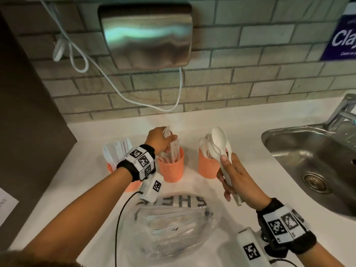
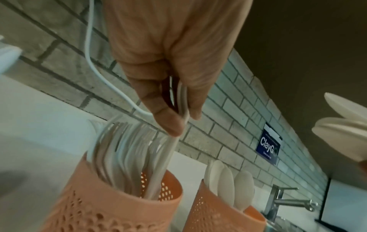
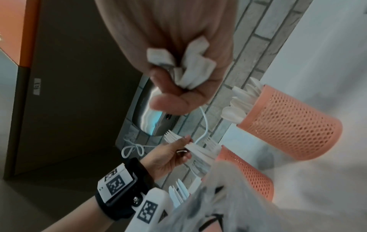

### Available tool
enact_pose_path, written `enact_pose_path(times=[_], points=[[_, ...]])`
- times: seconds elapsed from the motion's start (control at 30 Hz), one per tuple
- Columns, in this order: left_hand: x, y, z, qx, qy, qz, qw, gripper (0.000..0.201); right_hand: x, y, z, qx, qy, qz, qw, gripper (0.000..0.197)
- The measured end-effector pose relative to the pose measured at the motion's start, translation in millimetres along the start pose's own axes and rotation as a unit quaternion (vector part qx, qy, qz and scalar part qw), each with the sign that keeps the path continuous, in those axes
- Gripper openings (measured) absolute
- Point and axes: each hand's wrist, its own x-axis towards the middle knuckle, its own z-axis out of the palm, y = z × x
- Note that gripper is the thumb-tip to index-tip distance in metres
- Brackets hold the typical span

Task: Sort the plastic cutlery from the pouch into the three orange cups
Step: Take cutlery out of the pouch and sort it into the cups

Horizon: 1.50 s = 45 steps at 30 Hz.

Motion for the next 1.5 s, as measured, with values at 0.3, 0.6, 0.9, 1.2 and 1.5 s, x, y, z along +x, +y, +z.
enact_pose_path(times=[0.3, 0.6, 0.9, 1.2, 1.5], points=[[1, 2, 22, 0.199, -0.028, 0.035, 0.979, 0.023, 3, 1, -17, 0.005, 0.005, 0.004, 1.000, 0.026], [-8, -3, 42, 0.492, -0.013, 0.150, 0.857, 0.046, 6, 0, -24, 0.044, -0.005, 0.000, 0.999, 0.027], [5, -5, 29, 0.385, -0.118, 0.069, 0.913, 0.083, 9, -1, -26, 0.091, 0.006, 0.013, 0.996, 0.022], [-1, -22, 32, 0.406, -0.094, 0.118, 0.901, 0.071, 1, 8, -29, 0.103, 0.051, 0.026, 0.993, 0.039], [1, -25, 30, 0.385, -0.102, 0.038, 0.916, 0.082, 2, 3, -27, 0.114, 0.069, 0.014, 0.991, 0.026]])
